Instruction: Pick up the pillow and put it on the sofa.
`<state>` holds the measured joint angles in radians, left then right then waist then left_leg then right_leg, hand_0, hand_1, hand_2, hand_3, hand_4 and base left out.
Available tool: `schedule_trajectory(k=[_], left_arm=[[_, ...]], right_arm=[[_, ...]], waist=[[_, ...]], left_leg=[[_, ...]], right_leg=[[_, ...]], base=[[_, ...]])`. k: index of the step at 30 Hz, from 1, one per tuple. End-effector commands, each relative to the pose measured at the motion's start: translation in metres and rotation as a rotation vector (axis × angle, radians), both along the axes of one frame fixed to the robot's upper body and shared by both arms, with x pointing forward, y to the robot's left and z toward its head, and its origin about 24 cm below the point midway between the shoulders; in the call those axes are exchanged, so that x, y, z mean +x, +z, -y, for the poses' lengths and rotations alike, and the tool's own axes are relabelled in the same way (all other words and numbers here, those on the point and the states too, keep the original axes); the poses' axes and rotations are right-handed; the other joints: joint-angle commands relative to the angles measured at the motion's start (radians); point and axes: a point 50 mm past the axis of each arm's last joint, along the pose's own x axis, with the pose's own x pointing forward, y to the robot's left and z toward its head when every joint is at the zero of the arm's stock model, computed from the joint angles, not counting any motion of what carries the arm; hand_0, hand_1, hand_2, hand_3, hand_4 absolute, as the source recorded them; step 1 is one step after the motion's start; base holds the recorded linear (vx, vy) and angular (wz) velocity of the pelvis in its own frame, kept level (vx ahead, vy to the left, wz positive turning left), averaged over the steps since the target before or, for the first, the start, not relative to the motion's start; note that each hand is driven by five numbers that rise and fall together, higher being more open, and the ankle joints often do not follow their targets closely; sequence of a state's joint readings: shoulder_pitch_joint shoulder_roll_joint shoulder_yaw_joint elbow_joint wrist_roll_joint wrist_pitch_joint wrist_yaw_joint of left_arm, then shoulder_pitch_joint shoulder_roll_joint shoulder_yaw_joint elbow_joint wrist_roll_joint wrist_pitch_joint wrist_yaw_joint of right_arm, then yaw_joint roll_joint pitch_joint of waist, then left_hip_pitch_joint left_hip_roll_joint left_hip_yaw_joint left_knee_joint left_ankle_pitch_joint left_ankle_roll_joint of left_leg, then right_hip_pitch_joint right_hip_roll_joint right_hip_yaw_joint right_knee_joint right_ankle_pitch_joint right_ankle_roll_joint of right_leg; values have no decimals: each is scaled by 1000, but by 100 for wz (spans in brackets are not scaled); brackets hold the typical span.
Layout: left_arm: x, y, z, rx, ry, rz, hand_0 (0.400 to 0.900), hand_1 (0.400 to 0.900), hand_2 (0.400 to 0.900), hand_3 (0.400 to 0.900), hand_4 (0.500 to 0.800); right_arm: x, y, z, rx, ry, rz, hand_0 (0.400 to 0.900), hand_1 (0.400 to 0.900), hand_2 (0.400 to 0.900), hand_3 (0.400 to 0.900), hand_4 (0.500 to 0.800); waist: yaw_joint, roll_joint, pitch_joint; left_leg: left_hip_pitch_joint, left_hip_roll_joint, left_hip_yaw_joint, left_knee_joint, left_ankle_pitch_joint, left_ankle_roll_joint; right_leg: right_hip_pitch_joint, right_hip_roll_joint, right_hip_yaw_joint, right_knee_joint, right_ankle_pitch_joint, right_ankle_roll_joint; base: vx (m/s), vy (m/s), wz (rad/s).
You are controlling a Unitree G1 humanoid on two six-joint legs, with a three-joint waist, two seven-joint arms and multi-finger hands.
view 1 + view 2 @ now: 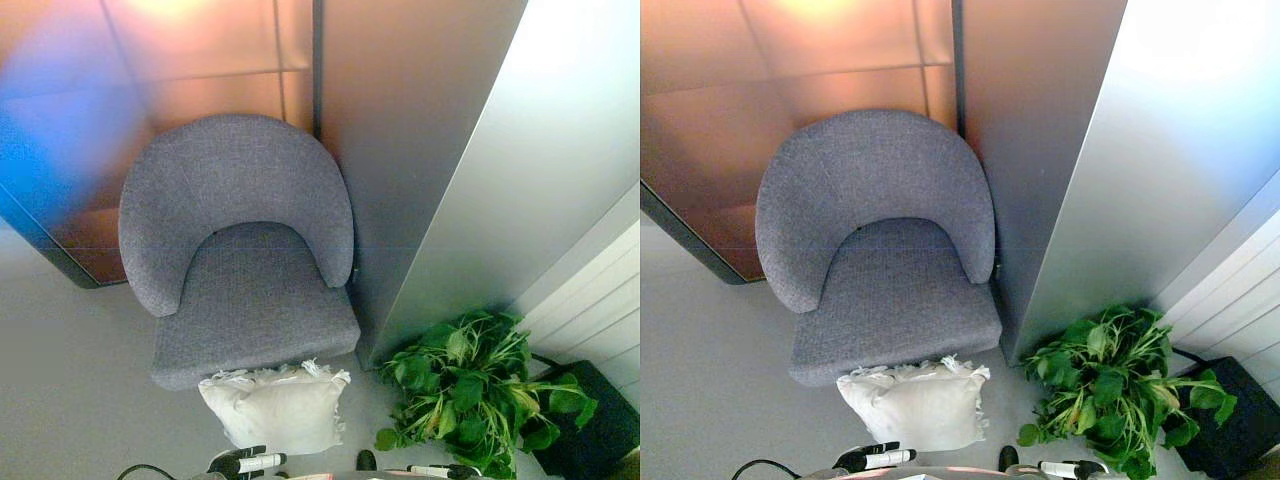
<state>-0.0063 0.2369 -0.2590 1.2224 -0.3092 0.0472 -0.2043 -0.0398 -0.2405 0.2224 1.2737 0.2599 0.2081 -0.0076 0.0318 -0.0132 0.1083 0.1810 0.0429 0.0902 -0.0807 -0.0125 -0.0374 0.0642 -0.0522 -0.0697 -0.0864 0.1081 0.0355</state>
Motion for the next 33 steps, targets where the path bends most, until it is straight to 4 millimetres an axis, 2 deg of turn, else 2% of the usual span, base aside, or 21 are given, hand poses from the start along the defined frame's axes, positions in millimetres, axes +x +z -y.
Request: schedule_trajectory(k=[1,6,13,16,19,21,24,27,30,33], left_arm=[[18,0,11,-8,-11,6,900,900,900,900,800],[15,0,11,8,2,-2,900,900,900,900,800],[11,-1,6,40,19,-23,900,900,900,900,800],[28,3,5,44,25,21,900,900,900,900,800],[57,13,5,47,32,92,900,900,900,900,800],[72,18,4,48,40,125,900,900,900,900,800],[91,26,3,45,58,174,900,900,900,900,800],[102,32,4,39,65,206,900,900,900,900,800],[128,45,9,25,80,284,900,900,900,900,800],[149,56,16,6,103,346,900,900,900,900,800]], right_arm=[[17,3,3,-17,57,16,900,900,900,900,800],[22,4,-1,16,92,64,900,900,900,900,800],[42,8,-5,18,167,176,900,900,900,900,800],[78,21,-6,-26,184,326,900,900,900,900,800],[128,44,-12,-76,221,504,900,900,900,900,800],[153,59,-17,-113,250,597,900,900,900,900,800],[188,85,-28,-152,283,746,900,900,900,900,800],[208,102,-35,-169,286,837,900,900,900,900,800],[247,145,-50,-199,320,1009,900,900,900,900,800],[271,179,-57,-243,353,1128,900,900,900,900,800]], waist=[[-1,-2,20],[2,-4,22],[12,-6,37],[18,-2,86],[24,7,163],[27,13,203],[31,20,264],[32,22,303],[33,18,365],[34,17,407]], left_leg=[[-71,-67,-49,4,-12,44],[-73,-69,-53,5,-10,43],[-93,-71,-60,3,1,39],[-151,-72,-64,9,15,40],[-226,-72,-65,8,41,45],[-261,-71,-62,4,54,48],[-312,-67,-56,1,71,48],[-353,-64,-59,8,82,48],[-438,-60,-48,16,106,43],[-507,-64,-42,25,126,38]], right_leg=[[33,18,-68,83,-145,36],[33,16,-72,83,-144,36],[20,11,-80,80,-138,39],[-40,8,-74,94,-131,39],[-127,12,-62,112,-112,36],[-170,14,-60,121,-103,35],[-229,15,-60,139,-92,34],[-273,17,-62,156,-86,30],[-361,18,-67,180,-70,27],[-431,14,-71,197,-57,27]], base=[[36,-8,1],[51,-2,4],[95,-6,11],[-114,-14,19],[-236,-23,17],[-119,-5,13],[-78,-3,13],[-63,-8,10],[-127,7,9],[-127,26,9]])
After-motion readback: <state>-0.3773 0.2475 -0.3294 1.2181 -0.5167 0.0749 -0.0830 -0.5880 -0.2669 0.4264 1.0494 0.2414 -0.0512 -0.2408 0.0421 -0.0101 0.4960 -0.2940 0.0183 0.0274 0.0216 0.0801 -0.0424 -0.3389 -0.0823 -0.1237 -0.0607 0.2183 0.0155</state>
